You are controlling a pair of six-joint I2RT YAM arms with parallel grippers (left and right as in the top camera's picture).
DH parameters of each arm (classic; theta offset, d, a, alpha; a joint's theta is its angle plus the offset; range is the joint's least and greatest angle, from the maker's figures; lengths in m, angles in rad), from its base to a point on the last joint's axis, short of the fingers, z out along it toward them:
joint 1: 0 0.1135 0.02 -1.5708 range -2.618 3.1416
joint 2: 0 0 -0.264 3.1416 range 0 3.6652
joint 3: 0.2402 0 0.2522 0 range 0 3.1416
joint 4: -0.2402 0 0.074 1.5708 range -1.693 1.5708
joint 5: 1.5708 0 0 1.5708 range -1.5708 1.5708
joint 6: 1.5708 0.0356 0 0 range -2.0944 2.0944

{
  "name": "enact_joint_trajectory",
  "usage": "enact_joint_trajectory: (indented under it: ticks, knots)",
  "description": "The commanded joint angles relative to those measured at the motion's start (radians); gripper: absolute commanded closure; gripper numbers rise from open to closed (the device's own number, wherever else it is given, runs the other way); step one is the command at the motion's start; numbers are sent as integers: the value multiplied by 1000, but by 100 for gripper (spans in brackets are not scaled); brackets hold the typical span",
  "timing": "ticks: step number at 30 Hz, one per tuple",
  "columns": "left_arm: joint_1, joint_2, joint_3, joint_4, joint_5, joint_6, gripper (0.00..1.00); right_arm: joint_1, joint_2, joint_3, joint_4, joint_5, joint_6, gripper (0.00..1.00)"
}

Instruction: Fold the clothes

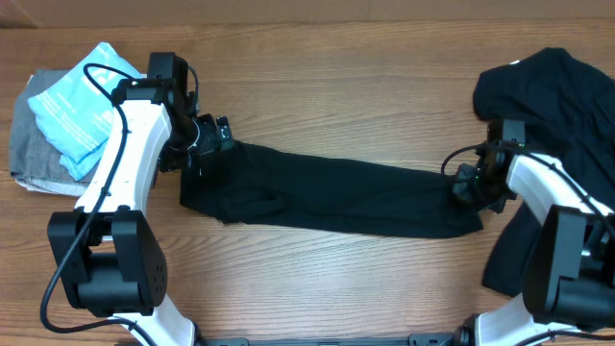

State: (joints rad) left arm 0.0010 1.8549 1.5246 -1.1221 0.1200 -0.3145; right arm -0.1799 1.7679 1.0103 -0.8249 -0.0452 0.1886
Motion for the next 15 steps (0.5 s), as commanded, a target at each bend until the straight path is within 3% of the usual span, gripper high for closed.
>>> enact_joint_trajectory:
  ticks: [1, 9, 15]
  knots:
    - [6, -29, -5, 0, -20, 4, 0, -64, 33, 82, -70, 49, 59, 96]
    - [6, -29, -5, 0, -20, 4, 0, -212, 33, 312, -230, 44, 74, 96]
    - [6, -29, -5, 1, -20, 4, 0, -235, 33, 430, -352, 26, 69, 96]
